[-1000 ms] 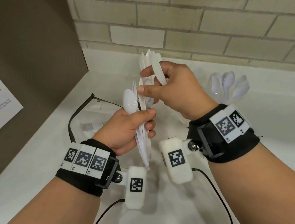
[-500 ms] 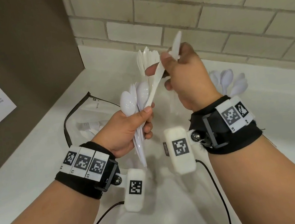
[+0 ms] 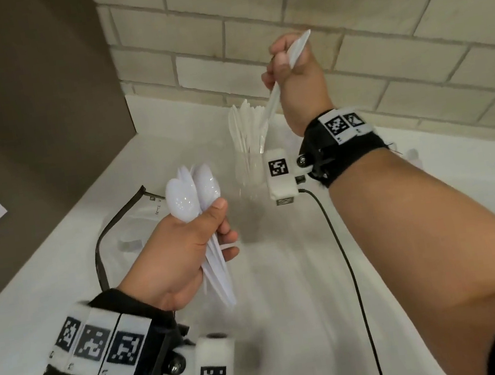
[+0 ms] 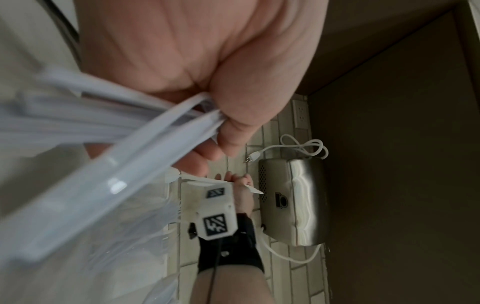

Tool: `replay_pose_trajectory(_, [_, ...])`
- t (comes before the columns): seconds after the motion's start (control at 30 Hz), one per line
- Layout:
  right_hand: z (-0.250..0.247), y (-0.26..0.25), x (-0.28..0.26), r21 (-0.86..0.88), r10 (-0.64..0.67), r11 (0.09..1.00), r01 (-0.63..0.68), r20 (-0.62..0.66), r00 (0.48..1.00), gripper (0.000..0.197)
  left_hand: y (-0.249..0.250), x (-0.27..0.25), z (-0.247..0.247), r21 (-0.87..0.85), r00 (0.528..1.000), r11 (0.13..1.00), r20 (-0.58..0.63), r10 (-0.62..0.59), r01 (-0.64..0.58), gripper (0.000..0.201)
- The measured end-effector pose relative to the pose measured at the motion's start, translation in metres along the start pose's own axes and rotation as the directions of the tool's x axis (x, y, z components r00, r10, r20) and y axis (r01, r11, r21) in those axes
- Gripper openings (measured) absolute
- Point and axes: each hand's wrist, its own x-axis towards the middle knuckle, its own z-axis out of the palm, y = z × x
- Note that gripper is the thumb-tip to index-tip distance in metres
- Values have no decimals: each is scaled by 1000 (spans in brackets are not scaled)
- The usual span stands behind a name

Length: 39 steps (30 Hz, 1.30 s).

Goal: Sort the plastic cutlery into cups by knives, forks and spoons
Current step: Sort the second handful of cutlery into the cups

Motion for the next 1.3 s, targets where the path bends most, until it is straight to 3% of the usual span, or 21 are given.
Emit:
replay_pose_trajectory(0.13, [14, 37, 14, -13, 69, 998, -69, 0, 998, 24, 1, 0, 0, -2, 1000, 1000, -17, -11, 11, 22])
replay_pose_trajectory(0.2, [19, 53, 18, -39, 182, 983, -181, 10, 983, 26, 0, 1, 2, -9, 1000, 1000, -25, -17, 16, 21])
replay_pose_trajectory(0.3, [19, 80, 24, -97, 408, 910, -403, 37, 912, 17, -1, 3, 2, -18, 999, 1000, -35, -25, 24, 19])
replay_pose_trajectory(0.37, [17, 89, 27, -241, 465, 863, -444, 33, 885, 17, -1, 4, 1, -13, 999, 1000, -31, -25, 25, 19])
replay_pose_trajectory(0.43, [13, 85, 28, -276, 467, 852, -445, 14, 884, 30, -1, 5, 1, -5, 1000, 1000, -17, -23, 23, 20])
replay_pose_trajectory(0.6, [-2, 39, 17, -106, 353, 931, -348, 28, 935, 46, 0, 2, 5, -1, 1000, 1000, 19, -18, 18, 21])
replay_pose_trajectory(0.77, [-17, -17, -41, -31, 288, 958, -287, 149, 946, 30, 2, -4, 10, -45, 989, 998, 140, -39, 46, 22])
replay_pose_trajectory(0.87, [-23, -43, -90, -102, 249, 968, -230, 256, 934, 21, -2, -7, 16, -62, 978, 996, 203, -55, 69, 26])
replay_pose_trajectory(0.97, [-28, -53, -123, -198, 241, 962, -189, 285, 928, 16, -5, -9, 21, -103, 933, 987, 349, -83, 126, 38])
replay_pose_trajectory(1.07, [-34, -53, -141, -106, 309, 951, -291, 347, 885, 33, -5, -12, 25, -164, 833, 962, 544, -98, 221, 42])
replay_pose_trajectory(1.13, [-37, -52, -148, -144, 320, 947, -286, 388, 865, 43, -6, -13, 26, -185, 768, 949, 636, -81, 254, 37])
replay_pose_trajectory(1.2, [-39, -54, -153, -195, 317, 946, -259, 389, 865, 40, -7, -15, 28, -180, 724, 946, 686, -77, 271, 40])
replay_pose_trajectory(1.3, [-40, -58, -155, -221, 304, 947, -235, 365, 880, 18, -8, -16, 30, -173, 708, 942, 701, -87, 287, 40])
